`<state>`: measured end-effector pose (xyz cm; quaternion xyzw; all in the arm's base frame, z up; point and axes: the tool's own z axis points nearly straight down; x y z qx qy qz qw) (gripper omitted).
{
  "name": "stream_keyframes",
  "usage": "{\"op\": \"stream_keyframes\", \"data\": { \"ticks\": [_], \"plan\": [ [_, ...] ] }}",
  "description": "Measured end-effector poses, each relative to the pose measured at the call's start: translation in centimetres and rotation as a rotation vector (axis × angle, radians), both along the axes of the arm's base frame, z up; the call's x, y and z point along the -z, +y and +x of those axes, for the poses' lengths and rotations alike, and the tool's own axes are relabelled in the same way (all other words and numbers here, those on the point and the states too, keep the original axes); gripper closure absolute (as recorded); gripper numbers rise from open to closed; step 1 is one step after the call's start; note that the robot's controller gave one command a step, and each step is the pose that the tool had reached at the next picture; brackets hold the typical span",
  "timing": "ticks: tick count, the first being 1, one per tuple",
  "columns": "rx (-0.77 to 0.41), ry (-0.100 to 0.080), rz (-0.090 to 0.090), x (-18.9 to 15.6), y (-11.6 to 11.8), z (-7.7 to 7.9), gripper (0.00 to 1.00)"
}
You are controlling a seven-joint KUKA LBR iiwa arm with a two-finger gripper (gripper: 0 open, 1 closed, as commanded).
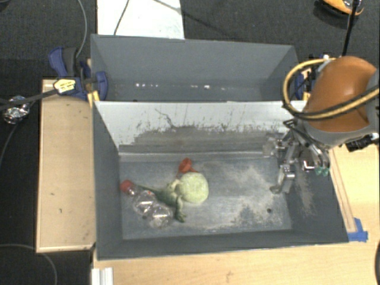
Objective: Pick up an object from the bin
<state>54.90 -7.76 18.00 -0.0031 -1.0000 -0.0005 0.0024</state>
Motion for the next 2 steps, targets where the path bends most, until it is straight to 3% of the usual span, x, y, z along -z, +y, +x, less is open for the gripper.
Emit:
{"op": "stream_keyframes", "data": {
  "ticks": [1,2],
  "plan": [
    [-0.002,-0.008,-0.001,-0.5,0.0,0.2,0.0],
    [-0.046,-0.007,-0.001,2.9,6.7,0.4,0.0]
  ]
}}
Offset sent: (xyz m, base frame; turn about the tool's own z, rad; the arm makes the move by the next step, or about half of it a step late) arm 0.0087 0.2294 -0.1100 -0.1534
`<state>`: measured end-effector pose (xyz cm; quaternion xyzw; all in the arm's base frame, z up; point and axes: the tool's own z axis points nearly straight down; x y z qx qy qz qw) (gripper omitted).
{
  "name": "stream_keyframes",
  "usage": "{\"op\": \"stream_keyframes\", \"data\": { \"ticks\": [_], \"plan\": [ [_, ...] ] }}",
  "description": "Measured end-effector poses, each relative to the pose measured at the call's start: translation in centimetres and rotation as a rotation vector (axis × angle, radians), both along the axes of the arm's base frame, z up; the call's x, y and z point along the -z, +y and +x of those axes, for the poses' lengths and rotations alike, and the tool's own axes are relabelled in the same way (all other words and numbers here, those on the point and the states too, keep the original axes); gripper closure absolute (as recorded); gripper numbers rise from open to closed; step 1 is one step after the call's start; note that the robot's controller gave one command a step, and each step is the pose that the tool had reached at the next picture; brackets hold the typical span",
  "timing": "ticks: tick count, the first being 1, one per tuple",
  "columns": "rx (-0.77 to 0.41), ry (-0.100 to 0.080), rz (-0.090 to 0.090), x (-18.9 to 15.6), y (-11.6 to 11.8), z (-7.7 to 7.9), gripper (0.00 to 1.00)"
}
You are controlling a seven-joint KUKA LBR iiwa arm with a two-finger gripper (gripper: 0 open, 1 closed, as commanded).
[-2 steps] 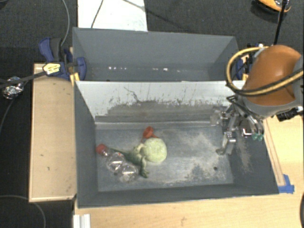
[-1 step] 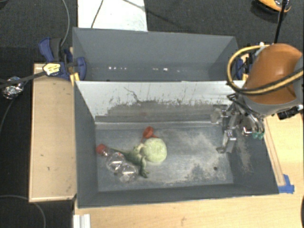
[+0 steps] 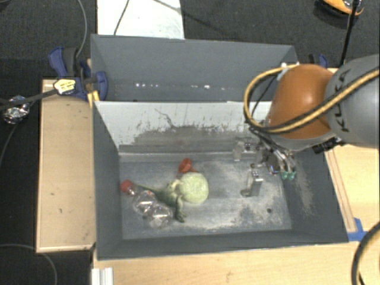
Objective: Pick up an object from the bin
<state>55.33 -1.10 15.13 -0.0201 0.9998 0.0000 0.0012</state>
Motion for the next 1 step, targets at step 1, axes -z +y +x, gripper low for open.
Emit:
{"op": "stream_keyframes", "data": {
  "ticks": [1],
  "plan": [
    [0.203,0.002,0.003,1.19,-1.93,-0.36,0.0]
  ]
}}
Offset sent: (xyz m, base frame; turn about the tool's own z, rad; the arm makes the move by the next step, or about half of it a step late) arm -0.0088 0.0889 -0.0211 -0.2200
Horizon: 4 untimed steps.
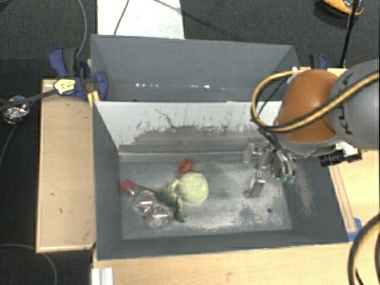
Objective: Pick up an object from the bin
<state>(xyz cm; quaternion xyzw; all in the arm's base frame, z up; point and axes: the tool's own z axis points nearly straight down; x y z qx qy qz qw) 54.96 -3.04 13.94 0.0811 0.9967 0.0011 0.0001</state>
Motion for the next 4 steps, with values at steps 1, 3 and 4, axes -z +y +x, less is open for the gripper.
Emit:
{"op": "stream_keyframes", "data": {
  "ticks": [1,3,4],
  "plan": [
    [0.113,0.002,-0.002,0.3,2.8,-0.2,0.0],
    [-0.08,0.001,-0.001,6.9,12.7,-1.9,1.0],
    [-0.08,0.001,-0.002,6.9,12.7,-1.9,1.0]
  ]
}}
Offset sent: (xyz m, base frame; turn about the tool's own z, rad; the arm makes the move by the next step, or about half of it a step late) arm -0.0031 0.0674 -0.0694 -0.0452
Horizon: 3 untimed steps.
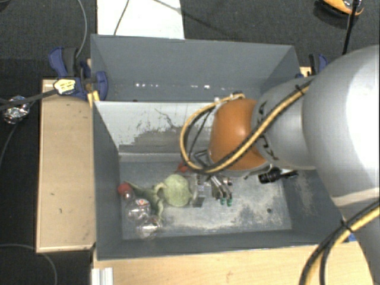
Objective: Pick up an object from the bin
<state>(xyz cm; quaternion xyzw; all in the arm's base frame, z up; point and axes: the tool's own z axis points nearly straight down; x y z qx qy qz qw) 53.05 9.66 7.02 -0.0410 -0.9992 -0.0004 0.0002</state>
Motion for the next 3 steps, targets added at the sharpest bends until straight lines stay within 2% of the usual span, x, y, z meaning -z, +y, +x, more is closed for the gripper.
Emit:
{"op": "stream_keyframes", "data": {
  "ticks": [3],
  "plan": [
    [-0.002,-0.002,0.0,-2.8,0.0,0.0,1.0]
  ]
}}
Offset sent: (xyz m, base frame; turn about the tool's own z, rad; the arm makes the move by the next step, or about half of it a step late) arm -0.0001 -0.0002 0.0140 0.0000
